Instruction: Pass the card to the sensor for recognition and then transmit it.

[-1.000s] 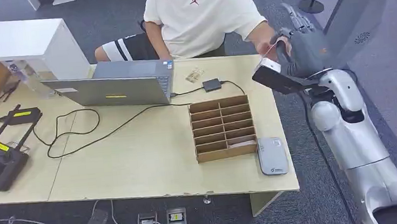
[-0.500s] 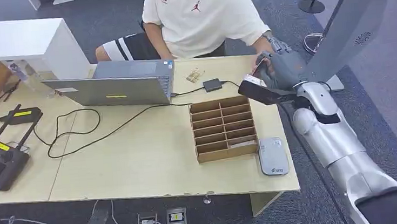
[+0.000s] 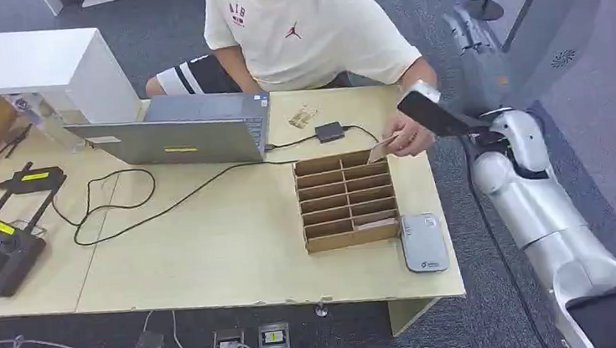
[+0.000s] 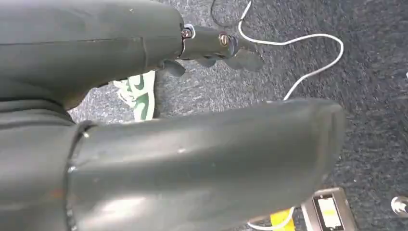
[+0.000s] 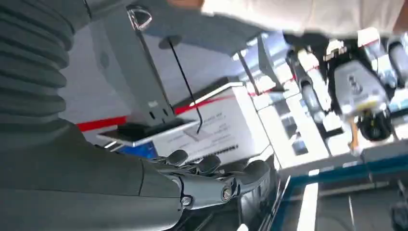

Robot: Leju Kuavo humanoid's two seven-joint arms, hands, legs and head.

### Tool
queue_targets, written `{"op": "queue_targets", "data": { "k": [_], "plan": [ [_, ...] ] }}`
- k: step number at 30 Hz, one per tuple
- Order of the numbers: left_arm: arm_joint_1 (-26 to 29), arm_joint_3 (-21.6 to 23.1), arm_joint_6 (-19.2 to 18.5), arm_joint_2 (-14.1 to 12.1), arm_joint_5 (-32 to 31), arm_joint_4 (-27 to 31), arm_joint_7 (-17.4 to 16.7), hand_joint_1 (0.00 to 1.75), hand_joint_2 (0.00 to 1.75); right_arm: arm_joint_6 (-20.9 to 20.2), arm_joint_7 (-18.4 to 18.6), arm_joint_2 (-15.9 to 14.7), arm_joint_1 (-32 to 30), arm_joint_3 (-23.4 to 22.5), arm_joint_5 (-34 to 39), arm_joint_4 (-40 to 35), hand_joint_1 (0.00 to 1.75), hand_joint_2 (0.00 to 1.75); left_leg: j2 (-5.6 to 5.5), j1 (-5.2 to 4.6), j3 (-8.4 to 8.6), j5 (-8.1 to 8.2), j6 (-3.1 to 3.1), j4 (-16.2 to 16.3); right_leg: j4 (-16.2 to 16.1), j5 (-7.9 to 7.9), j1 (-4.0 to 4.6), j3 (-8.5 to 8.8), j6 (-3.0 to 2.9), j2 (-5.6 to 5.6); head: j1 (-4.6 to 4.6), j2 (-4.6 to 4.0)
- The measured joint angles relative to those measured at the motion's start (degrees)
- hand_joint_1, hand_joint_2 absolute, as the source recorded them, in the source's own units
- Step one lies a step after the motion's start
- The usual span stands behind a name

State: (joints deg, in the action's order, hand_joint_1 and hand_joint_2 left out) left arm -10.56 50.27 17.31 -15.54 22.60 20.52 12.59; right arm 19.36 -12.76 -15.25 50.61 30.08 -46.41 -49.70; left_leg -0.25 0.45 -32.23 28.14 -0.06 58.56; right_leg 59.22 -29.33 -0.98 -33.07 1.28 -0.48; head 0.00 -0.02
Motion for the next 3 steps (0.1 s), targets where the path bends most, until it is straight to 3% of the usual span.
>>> {"op": "queue_targets", "data": {
  "k": [3],
  "plan": [
    [0.57, 0.00, 0.50, -0.04, 1.10, -0.07, 0.39, 0.00, 0.00, 3.53, -2.06, -1.99, 2.24, -2.92, 2.43, -0.92, 0.00, 1.75, 0.02, -0.01, 0.02, 0.00, 0.00, 0.02, -0.03, 0.00, -0.01, -0.01, 0.00, 0.02, -0.02, 0.00]
  ]
}}
